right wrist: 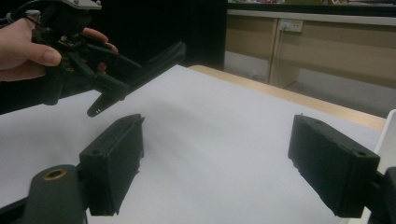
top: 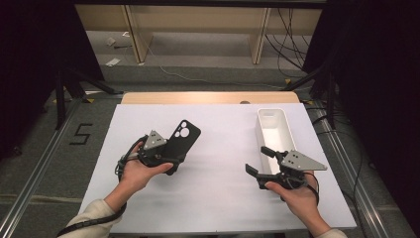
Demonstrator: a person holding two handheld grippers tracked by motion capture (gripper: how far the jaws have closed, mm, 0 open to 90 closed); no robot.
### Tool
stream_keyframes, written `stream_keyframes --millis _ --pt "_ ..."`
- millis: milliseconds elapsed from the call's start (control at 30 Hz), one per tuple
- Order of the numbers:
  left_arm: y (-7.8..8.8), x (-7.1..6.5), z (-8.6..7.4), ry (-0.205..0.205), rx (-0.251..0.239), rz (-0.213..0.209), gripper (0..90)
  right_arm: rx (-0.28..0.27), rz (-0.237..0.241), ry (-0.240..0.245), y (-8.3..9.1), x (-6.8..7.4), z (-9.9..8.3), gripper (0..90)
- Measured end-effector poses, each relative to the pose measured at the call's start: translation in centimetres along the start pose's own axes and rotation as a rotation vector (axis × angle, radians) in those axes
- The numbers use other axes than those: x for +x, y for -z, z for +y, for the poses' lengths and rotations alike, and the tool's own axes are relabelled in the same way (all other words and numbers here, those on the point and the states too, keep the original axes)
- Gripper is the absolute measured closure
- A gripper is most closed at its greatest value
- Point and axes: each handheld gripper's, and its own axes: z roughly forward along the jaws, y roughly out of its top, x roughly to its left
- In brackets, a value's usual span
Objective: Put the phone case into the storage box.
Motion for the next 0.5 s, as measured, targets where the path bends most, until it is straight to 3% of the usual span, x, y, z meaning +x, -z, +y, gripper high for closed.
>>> stream_keyframes --millis 500 --pt "0.3 -1.1 0.0 -0.014 -0.018 -0.018 15.2 0.003 0.018 0.001 -1.9 0.3 0.6 20.1"
